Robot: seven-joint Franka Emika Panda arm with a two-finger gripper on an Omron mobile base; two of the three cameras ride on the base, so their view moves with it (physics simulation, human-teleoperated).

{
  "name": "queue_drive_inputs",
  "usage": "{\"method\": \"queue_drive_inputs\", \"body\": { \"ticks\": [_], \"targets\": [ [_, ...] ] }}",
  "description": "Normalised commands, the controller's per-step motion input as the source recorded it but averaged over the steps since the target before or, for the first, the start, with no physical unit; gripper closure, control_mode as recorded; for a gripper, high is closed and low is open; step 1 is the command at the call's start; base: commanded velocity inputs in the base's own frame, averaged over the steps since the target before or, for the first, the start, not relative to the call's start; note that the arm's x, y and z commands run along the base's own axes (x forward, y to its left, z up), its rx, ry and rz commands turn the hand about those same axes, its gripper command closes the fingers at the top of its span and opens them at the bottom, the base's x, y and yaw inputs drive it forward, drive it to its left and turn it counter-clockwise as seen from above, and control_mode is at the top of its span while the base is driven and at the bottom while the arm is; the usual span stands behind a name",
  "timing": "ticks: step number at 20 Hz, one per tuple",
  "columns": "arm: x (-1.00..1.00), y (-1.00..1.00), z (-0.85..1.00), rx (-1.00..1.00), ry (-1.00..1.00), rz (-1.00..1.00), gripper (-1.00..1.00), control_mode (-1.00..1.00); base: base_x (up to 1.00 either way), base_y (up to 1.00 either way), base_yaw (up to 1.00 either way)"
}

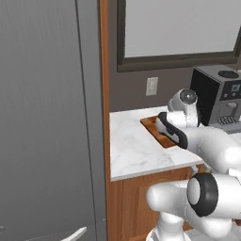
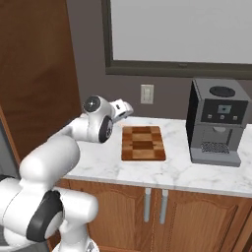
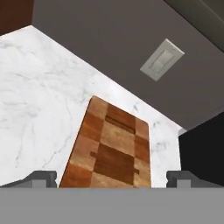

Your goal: Move the cutting board and knife to the sink. Then move spray from the cabinet to the counter.

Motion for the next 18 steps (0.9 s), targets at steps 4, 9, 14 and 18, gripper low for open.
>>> {"method": "queue_drive_inputs", "body": {
  "ticks": [4, 9, 14, 18],
  "targets": [
    [0.61, 0.45, -0.2, 0.02, 0.06, -0.14, -1.0, -1.0, 0.0, 0.0, 0.0],
    [0.09, 0.03, -0.14, 0.28, 0.0, -0.03, -1.0, -1.0, 0.0, 0.0, 0.0],
    [0.0, 0.0, -0.04, 0.24, 0.01, 0.0, -1.0, -1.0, 0.0, 0.0, 0.0],
    [0.14, 0.0, 0.0, 0.0, 0.01, 0.0, -1.0, -1.0, 0.0, 0.0, 0.0]
  ]
}}
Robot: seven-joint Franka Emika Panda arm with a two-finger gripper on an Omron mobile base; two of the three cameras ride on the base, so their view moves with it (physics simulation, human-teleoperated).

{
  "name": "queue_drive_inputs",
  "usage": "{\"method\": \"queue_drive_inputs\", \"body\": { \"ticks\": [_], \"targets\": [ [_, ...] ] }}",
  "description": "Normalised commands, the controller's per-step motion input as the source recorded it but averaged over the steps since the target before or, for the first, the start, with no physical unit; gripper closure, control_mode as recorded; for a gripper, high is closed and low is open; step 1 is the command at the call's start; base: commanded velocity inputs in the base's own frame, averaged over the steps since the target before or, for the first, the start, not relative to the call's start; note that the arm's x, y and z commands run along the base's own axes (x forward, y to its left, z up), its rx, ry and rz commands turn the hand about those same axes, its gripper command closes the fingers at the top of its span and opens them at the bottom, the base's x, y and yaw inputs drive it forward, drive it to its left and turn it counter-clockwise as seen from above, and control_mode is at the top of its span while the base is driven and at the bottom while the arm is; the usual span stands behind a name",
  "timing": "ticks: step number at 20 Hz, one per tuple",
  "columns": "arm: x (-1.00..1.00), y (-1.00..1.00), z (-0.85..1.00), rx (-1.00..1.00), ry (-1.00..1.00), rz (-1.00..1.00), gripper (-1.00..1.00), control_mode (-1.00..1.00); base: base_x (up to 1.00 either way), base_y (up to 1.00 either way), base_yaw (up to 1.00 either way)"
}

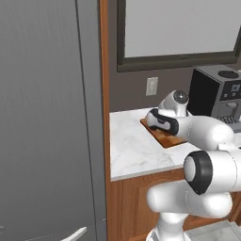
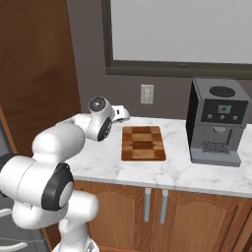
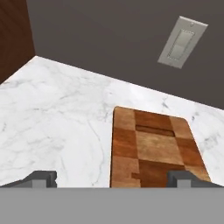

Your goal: Move the cutting board and knife to the sink. Then move spray from the cabinet to the counter.

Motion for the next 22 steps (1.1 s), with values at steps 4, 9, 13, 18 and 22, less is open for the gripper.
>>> {"method": "queue_drive_inputs", "body": {
  "ticks": [4, 9, 13, 18, 22],
  "targets": [
    [0.36, 0.0, 0.0, 0.0, 0.0, 0.0, -1.0, -1.0, 0.0, 0.0, 0.0],
    [0.38, 0.0, 0.0, 0.0, 0.0, 0.0, -1.0, -1.0, 0.0, 0.0, 0.0],
    [0.32, 0.0, -0.12, 0.0, 0.03, 0.0, -1.0, -1.0, 0.0, 0.0, 0.0],
    [0.37, 0.0, -0.14, 0.0, 0.07, 0.0, -1.0, -1.0, 0.0, 0.0, 0.0],
    [0.36, 0.0, -0.24, -0.01, 0.08, 0.0, -1.0, -1.0, 0.0, 0.0, 0.0]
  ]
}}
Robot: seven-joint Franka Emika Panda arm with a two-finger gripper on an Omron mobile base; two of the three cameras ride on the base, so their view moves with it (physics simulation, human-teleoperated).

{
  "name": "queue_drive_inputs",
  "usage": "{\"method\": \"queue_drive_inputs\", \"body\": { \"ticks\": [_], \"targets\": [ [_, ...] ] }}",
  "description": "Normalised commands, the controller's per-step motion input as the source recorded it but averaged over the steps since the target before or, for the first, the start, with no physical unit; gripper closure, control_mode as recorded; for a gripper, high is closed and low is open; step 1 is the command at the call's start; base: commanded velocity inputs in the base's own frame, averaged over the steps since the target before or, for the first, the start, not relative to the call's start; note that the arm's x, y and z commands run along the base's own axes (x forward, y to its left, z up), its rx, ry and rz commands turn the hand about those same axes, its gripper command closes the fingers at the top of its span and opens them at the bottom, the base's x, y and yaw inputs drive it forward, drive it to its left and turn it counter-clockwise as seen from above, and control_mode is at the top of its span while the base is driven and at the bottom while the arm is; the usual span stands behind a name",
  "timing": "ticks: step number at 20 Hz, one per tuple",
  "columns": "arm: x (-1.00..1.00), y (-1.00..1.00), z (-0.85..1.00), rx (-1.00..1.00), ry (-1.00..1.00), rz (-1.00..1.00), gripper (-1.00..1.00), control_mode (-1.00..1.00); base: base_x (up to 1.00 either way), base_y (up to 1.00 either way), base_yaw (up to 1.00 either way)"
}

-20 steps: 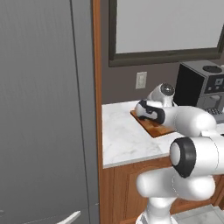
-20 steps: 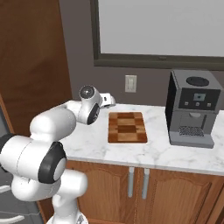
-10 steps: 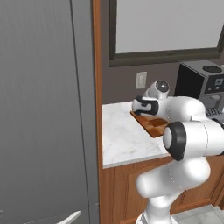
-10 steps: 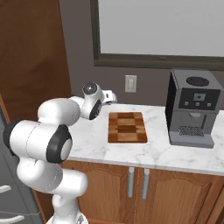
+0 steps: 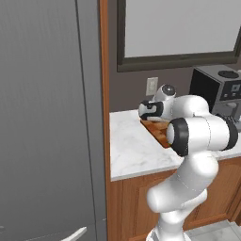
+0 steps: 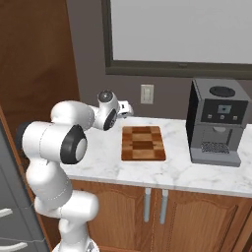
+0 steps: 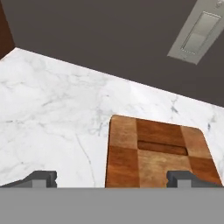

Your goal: Move the cutting board and knife to the sink. Then move spray from the cabinet to the counter.

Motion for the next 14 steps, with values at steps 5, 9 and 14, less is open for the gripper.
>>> {"method": "queue_drive_inputs", "body": {
  "ticks": [5, 9, 14],
  "targets": [
    [0.32, 0.0, -0.36, 0.0, 0.08, 0.0, -1.0, -1.0, 0.0, 0.0, 0.0],
    [0.23, 0.0, -0.43, 0.0, 0.05, 0.0, -1.0, -1.0, 0.0, 0.0, 0.0],
    [0.17, 0.0, -0.4, 0.0, 0.02, 0.0, -1.0, -1.0, 0.0, 0.0, 0.0]
  ]
}}
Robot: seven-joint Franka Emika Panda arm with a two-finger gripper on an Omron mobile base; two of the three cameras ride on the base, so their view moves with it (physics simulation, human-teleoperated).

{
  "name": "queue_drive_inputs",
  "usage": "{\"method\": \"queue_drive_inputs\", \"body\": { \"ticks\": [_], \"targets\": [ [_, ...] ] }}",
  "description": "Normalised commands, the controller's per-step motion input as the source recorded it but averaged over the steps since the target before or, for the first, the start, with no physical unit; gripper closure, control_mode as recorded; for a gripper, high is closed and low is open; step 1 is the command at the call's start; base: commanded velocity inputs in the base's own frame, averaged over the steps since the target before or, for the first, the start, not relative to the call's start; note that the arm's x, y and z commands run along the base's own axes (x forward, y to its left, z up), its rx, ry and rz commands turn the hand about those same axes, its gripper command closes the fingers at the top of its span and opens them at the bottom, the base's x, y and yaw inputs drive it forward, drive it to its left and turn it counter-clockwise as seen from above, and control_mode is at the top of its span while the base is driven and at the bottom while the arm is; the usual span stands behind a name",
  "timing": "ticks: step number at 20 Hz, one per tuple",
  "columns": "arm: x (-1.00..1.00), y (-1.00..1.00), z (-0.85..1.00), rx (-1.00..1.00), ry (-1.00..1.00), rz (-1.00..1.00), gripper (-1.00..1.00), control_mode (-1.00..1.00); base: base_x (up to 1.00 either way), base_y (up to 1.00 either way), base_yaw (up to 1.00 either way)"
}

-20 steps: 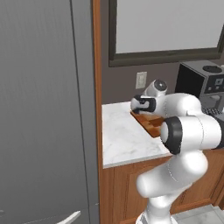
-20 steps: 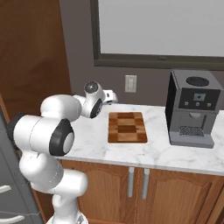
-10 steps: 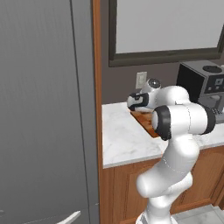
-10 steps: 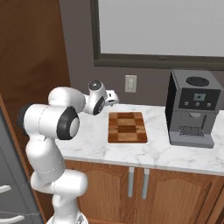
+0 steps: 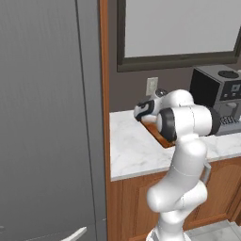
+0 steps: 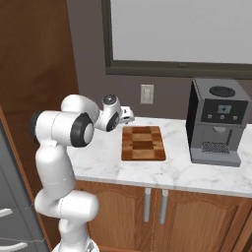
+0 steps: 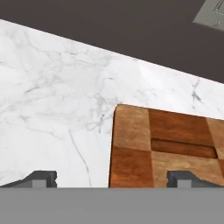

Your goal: Move the cutting board and knife to the sink. Then move spray from the cabinet to the counter.

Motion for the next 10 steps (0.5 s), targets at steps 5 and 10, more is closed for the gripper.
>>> {"method": "queue_drive_inputs", "body": {
  "ticks": [5, 10],
  "targets": [
    [0.29, 0.0, -0.1, 0.0, 0.0, 0.0, -1.0, -1.0, 0.0, 0.0, 0.0],
    [0.42, 0.0, -0.07, 0.0, 0.0, 0.0, -1.0, -1.0, 0.0, 0.0, 0.0]
  ]
}}
